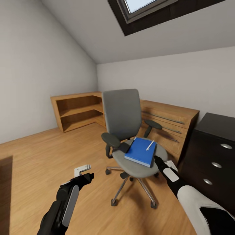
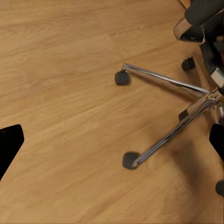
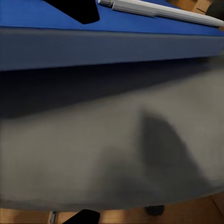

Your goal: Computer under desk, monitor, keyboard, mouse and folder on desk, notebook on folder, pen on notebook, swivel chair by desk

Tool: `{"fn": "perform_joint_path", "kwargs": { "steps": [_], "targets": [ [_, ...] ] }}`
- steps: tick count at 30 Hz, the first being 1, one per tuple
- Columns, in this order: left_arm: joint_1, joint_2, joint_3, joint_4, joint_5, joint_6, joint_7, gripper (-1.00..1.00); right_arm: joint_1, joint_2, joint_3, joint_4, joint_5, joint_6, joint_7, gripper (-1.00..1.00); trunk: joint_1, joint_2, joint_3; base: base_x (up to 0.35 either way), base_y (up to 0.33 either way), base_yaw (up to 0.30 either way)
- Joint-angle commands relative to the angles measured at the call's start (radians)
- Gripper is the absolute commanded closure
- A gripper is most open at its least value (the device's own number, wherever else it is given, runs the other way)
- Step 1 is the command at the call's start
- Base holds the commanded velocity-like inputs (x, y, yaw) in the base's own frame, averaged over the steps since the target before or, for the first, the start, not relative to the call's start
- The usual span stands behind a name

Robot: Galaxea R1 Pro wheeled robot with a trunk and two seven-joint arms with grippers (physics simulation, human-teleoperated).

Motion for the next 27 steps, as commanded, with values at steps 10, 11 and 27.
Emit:
{"fn": "perform_joint_path", "kwargs": {
  "steps": [10, 11, 27],
  "targets": [
    [-0.001, 0.0, 0.001, -0.001, 0.011, 0.005, 0.005, -1.0, 0.0, 0.003, 0.003, 0.0, -0.017, -0.003, 0.0, -1.0, 0.0, 0.0, -0.001, 0.079, 0.0, 0.0],
    [-0.001, 0.001, 0.001, -0.001, 0.011, 0.005, 0.004, -1.0, 0.0, 0.003, 0.003, 0.0, -0.017, -0.003, 0.0, -1.0, 0.0, 0.0, -0.001, -0.065, 0.0, 0.0],
    [-0.001, 0.001, 0.001, 0.0, 0.011, 0.005, 0.003, -1.0, 0.001, 0.004, 0.004, 0.0, -0.018, -0.003, 0.001, -1.0, 0.0, 0.0, -0.001, -0.169, 0.0, 0.0]
  ]
}}
